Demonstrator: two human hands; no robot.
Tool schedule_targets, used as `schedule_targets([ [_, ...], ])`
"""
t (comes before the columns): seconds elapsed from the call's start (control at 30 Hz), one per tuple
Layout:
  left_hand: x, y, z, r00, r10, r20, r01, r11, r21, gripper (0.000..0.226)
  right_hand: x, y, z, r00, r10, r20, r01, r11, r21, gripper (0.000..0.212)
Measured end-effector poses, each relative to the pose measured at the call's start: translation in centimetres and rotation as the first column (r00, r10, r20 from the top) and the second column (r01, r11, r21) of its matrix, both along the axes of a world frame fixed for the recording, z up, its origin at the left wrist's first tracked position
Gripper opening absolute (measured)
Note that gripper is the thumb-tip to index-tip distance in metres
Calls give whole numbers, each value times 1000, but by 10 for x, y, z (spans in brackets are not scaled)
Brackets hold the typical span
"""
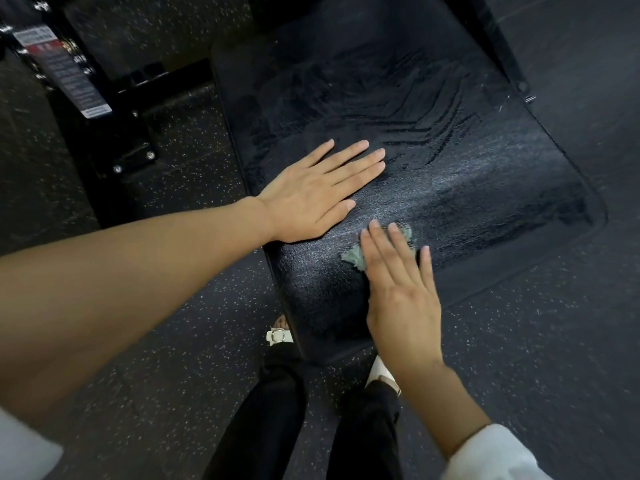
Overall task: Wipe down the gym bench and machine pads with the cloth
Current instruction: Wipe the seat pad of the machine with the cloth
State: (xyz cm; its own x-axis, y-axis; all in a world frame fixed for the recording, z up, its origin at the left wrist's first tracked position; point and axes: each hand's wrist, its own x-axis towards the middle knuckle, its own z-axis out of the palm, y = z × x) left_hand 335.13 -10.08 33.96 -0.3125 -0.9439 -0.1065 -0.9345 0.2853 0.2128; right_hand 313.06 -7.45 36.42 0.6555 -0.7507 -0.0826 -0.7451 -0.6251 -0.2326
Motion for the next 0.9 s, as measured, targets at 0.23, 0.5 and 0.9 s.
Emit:
schedule_targets([
  [0.23,-3,2,0,1000,-2,-1,2,1000,1,60,17,37,-1,994,-88,58,86,996,25,75],
  [0.5,-4,3,1,1000,4,-22,-4,1000,3,59,33,107,6,978,205,30,-207,973,107,62],
  [0.9,-6,4,1,1000,3,-24,-4,1000,-16,60,-13,8,6,1000,-13,-6,14,999,40,82],
])
